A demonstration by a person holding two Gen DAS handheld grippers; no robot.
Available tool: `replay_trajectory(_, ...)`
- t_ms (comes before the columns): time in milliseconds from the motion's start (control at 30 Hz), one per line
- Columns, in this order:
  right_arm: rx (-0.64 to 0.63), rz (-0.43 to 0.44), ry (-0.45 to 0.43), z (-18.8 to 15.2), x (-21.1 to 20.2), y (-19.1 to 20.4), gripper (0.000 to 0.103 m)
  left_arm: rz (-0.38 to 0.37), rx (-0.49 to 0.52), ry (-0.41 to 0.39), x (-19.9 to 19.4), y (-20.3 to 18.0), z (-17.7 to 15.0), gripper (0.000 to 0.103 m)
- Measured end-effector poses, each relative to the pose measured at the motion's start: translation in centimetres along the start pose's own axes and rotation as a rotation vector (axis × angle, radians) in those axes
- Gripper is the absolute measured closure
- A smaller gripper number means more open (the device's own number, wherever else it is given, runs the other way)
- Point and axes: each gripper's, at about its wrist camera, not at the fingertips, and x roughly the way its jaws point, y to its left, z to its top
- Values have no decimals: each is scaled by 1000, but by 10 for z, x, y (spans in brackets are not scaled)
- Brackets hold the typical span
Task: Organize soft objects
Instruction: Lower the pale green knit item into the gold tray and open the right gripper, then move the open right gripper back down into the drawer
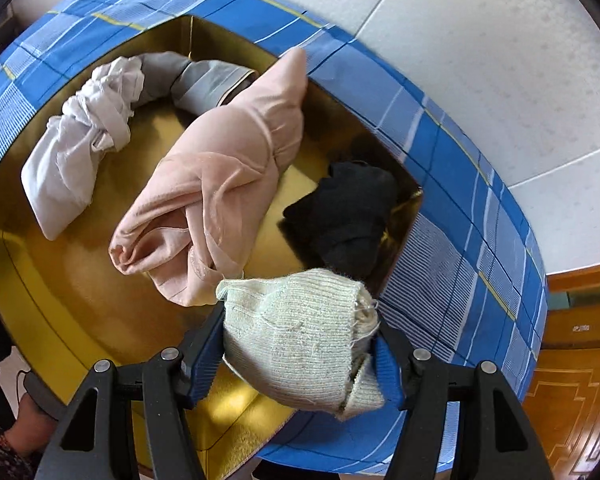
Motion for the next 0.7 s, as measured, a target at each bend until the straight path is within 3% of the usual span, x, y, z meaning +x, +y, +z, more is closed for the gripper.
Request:
replay_trajectory(233, -45, 10, -2, 3, 5, 3, 33, 2, 2, -1, -1, -3, 0, 37)
replay_trajectory(300, -35, 8, -32, 4, -3, 0, 28, 5, 3, -1, -1, -4, 1, 37)
replay_trajectory(700, 140, 10, -228, -8, -56, -41, 28, 11, 11, -5, -4, -8, 0, 37)
